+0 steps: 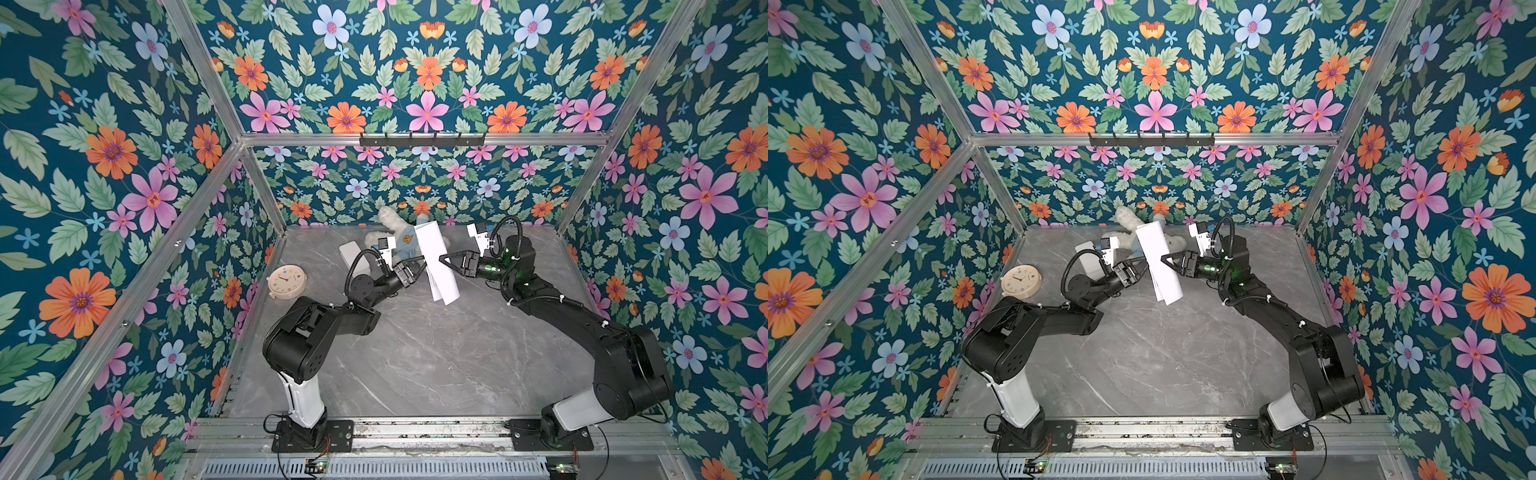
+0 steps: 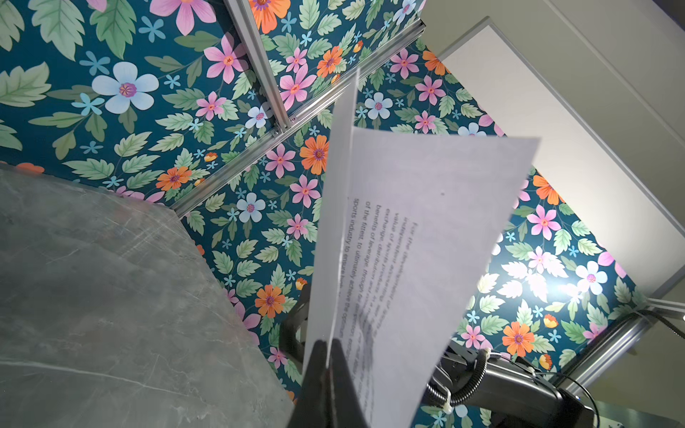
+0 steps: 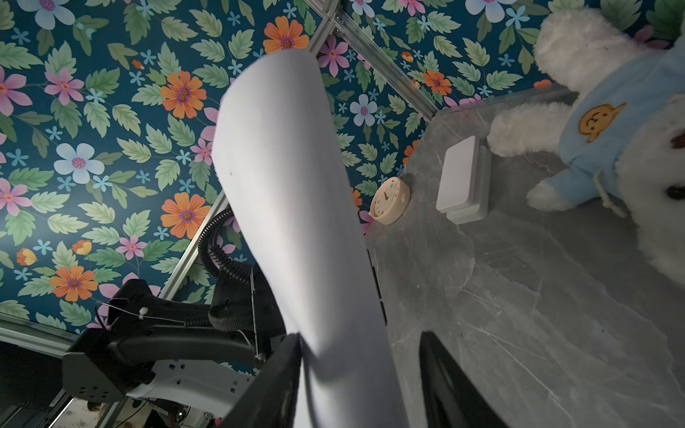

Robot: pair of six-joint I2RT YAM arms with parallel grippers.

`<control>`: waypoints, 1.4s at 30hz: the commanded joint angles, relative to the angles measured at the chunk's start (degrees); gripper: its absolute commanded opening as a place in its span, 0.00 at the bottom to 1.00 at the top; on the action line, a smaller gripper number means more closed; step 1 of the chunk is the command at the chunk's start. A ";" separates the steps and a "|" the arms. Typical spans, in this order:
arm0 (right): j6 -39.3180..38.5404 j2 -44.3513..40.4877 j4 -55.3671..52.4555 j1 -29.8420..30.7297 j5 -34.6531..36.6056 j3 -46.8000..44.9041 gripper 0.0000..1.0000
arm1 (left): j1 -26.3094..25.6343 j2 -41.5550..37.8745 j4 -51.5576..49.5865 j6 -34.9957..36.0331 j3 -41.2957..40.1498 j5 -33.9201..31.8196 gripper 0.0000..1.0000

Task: Fold the rectangular paper in half along the long edge
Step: Fold the paper.

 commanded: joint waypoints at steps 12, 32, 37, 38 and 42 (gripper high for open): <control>7.22 2.09 11.00 0.00 -1.72 -0.56 0.33 | -0.88 0.87 2.08 0.41 1.24 0.68 0.00; 7.28 1.46 11.80 0.01 -4.66 -0.54 0.26 | -0.79 -0.55 0.77 1.64 0.32 0.77 0.00; 6.96 1.59 10.65 -0.01 -6.47 0.09 0.26 | -0.79 -0.53 0.33 1.92 0.58 1.28 0.00; 6.99 1.59 10.57 -0.01 -6.67 0.15 0.26 | -0.79 -0.52 0.33 1.90 0.67 1.40 0.00; 5.54 1.59 7.74 -0.09 -7.67 0.71 0.26 | -0.79 -0.95 0.11 2.07 0.49 1.55 0.00</control>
